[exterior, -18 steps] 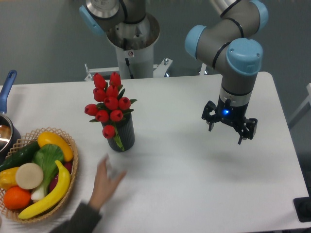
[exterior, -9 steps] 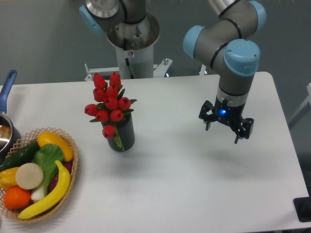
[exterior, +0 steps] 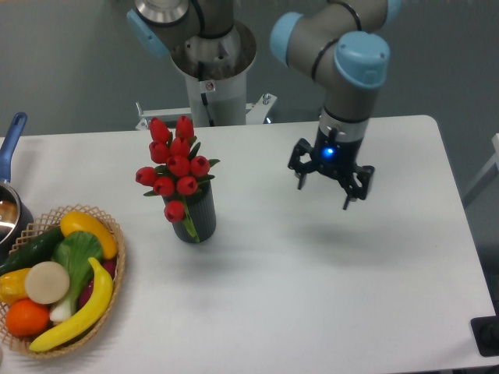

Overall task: Pick up the flowers from the vase
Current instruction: 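Move the open gripper toward the red tulip bouquet in the black vase, then lower the gripper around the tulip stems and close it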

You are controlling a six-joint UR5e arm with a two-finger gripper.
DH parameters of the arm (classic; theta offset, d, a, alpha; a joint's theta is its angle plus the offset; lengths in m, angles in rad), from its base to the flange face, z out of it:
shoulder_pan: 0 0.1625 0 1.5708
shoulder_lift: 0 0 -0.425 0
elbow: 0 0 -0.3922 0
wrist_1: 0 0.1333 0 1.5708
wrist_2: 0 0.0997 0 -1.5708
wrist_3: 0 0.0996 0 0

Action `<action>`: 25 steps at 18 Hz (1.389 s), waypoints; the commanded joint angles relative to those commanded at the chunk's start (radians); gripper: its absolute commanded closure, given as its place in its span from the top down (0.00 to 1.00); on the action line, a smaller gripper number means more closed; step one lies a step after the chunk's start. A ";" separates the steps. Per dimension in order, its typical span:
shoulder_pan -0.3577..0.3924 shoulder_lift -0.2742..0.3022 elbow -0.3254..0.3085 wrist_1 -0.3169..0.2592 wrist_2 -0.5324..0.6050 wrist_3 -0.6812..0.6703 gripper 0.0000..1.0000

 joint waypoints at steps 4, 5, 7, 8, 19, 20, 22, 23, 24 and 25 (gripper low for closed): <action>-0.014 0.110 -0.127 0.052 -0.074 0.021 1.00; -0.015 0.129 -0.144 0.052 -0.103 0.040 1.00; -0.034 0.151 -0.160 0.051 -0.189 0.046 1.00; -0.038 0.155 -0.167 0.051 -0.222 0.046 1.00; -0.112 0.168 -0.227 0.054 -0.380 0.061 1.00; -0.112 0.167 -0.236 0.054 -0.399 0.072 1.00; -0.110 0.169 -0.249 0.055 -0.424 0.075 1.00; -0.112 0.166 -0.252 0.055 -0.425 0.074 1.00; -0.112 0.161 -0.252 0.055 -0.425 0.074 1.00; -0.110 0.157 -0.252 0.057 -0.427 0.074 1.00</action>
